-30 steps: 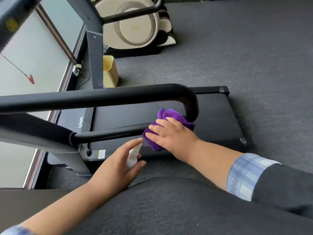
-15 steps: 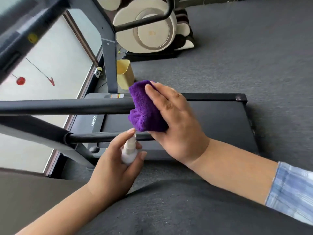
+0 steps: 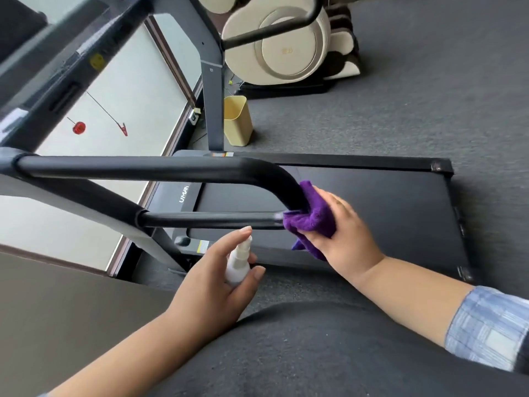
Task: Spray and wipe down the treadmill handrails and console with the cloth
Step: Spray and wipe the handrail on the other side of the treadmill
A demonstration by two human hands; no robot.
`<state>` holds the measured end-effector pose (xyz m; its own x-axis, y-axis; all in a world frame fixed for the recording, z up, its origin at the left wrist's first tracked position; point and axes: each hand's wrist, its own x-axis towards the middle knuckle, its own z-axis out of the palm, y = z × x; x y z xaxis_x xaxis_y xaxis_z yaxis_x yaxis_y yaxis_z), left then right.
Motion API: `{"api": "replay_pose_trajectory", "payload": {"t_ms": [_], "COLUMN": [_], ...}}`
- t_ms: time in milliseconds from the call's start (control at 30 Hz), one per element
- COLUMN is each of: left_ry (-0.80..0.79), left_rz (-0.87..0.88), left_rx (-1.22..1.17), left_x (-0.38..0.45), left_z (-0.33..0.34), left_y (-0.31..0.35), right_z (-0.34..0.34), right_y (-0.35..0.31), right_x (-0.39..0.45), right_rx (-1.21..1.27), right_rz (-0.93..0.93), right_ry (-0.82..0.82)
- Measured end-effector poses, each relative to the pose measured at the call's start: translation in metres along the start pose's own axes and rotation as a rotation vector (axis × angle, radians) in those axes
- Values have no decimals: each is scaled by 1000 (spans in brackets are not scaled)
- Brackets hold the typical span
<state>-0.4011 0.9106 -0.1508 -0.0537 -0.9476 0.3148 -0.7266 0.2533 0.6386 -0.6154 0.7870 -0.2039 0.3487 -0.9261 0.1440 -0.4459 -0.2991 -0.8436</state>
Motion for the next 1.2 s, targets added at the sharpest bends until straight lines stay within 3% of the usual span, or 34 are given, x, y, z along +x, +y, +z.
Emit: {"api": "replay_pose_trajectory", "payload": {"t_ms": [133, 400, 733, 1000, 1200], "left_ry": [-33, -61, -76, -68, 18], "left_rz": [-10, -15, -51, -97, -146], "left_rx": [15, 13, -9, -19, -53], "left_x": [-2, -36, -69, -35, 32], "left_z": [-9, -47, -51, 0, 90], "left_y": [1, -15, -18, 33, 98], "right_z": [11, 32, 73, 7, -110], "right_y": [1, -57, -40, -17, 25], "right_x": [-19, -40, -80, -83, -48], "right_rx": [63, 414, 317, 337, 298], "right_rz": [204, 312, 428, 400, 293], "right_ry": [-24, 219, 64, -3, -54]}}
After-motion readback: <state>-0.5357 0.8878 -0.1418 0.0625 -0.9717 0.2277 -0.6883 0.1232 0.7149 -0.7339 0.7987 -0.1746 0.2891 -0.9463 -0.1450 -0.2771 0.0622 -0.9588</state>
